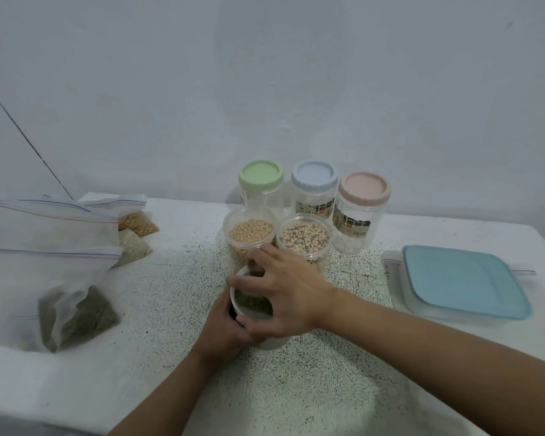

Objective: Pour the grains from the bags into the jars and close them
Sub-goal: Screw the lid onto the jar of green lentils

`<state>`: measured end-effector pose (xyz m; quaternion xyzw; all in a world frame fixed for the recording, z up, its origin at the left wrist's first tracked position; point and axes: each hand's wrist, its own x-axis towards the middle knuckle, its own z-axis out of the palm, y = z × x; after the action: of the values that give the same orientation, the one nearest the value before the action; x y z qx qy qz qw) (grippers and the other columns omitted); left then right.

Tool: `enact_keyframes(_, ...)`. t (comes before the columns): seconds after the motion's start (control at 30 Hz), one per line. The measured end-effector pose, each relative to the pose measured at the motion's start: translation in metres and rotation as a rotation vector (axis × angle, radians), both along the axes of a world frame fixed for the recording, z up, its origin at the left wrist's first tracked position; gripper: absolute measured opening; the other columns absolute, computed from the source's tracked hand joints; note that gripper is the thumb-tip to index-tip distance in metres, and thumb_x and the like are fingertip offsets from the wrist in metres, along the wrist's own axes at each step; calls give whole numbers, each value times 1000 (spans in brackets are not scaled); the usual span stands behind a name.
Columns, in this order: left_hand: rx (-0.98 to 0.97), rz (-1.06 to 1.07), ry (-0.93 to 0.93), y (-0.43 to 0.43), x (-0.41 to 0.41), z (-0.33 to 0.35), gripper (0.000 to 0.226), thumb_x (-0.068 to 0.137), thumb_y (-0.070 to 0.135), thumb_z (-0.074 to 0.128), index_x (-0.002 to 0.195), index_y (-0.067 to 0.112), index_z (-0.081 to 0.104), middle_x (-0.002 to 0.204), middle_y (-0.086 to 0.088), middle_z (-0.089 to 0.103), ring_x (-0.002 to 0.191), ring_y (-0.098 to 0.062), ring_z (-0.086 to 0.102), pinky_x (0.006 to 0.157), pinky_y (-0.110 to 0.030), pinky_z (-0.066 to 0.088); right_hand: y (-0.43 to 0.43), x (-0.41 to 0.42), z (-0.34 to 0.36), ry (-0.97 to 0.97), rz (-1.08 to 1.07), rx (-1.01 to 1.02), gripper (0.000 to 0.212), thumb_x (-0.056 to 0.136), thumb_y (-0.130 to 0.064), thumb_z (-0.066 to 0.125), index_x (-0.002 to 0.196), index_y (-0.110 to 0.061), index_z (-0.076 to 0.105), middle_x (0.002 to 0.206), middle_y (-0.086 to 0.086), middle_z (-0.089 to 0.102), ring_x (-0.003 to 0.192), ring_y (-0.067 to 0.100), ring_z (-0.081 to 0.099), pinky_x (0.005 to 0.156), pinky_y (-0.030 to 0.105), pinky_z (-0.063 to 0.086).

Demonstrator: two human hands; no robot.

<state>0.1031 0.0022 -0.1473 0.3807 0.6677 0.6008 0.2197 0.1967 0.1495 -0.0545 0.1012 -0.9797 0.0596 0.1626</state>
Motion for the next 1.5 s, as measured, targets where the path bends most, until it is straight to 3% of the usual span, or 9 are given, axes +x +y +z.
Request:
enact_keyframes(0.13,25,-39,-56,-2,2,6,86,65,14,84,142,5,47,132,-15,64,123,-33,63,100,-46,54,2,10,-15,36,-66,-340,70,78,-66,73,134,-26,62,138,1,55,126,16,50,104,43,45)
enact_keyframes(0.27,-101,-147,-58,-10,2,24,88,71,14,92,144,20,43,131,18,64,122,-8,62,94,-23,54,3,28,-20,-3,-167,-614,78,70,-67,82,136,-34,57,145,-14,39,138,3,33,114,43,39)
enact_keyframes(0.43,-300,-336,-37,-25,-13,54,80,77,67,74,146,37,47,140,17,59,130,-9,57,105,-35,51,15,47,-21,-22,-122,-633,79,71,-62,85,135,-31,53,144,-15,36,134,3,40,108,36,49)
enact_keyframes(0.6,-418,-413,-111,-3,2,64,42,108,43,32,143,36,54,141,14,61,131,-4,56,108,-30,48,31,76,-37,96,-216,-717,84,68,-59,85,137,-31,45,140,-20,39,131,9,48,107,38,50)
enact_keyframes(0.9,-455,-308,-30,63,40,61,59,89,68,36,106,25,74,106,11,75,97,1,70,88,-23,56,56,121,-48,223,-488,-979,83,67,-46,85,136,-35,42,127,-22,53,122,6,56,96,19,49)
enact_keyframes(1.07,-427,-208,-100,88,51,64,62,82,71,45,95,18,74,98,-2,77,96,-20,74,93,-42,59,63,127,-52,310,-597,-1013,75,79,-30,87,137,-42,41,133,-21,52,124,1,54,99,19,48)
enact_keyframes(1.17,-426,-229,-167,97,53,66,72,86,67,47,101,1,71,95,-11,71,94,-30,69,97,-54,53,69,127,-49,324,-639,-1079,71,82,-30,85,129,-57,39,131,-28,53,121,-4,55,97,22,50)
enact_keyframes(1.33,-403,-210,-258,108,50,67,63,99,56,41,135,7,56,133,-8,64,107,-17,66,88,-29,59,77,118,-45,279,-644,-1198,61,82,-40,82,121,-61,41,132,-24,54,122,-10,52,97,17,49)
enact_keyframes(1.5,-388,-159,-312,110,44,67,84,92,67,39,147,3,45,144,-14,57,113,-18,66,92,-31,58,81,110,-41,255,-629,-1265,56,88,-28,76,125,-49,41,137,-15,53,121,-17,48,88,4,44)
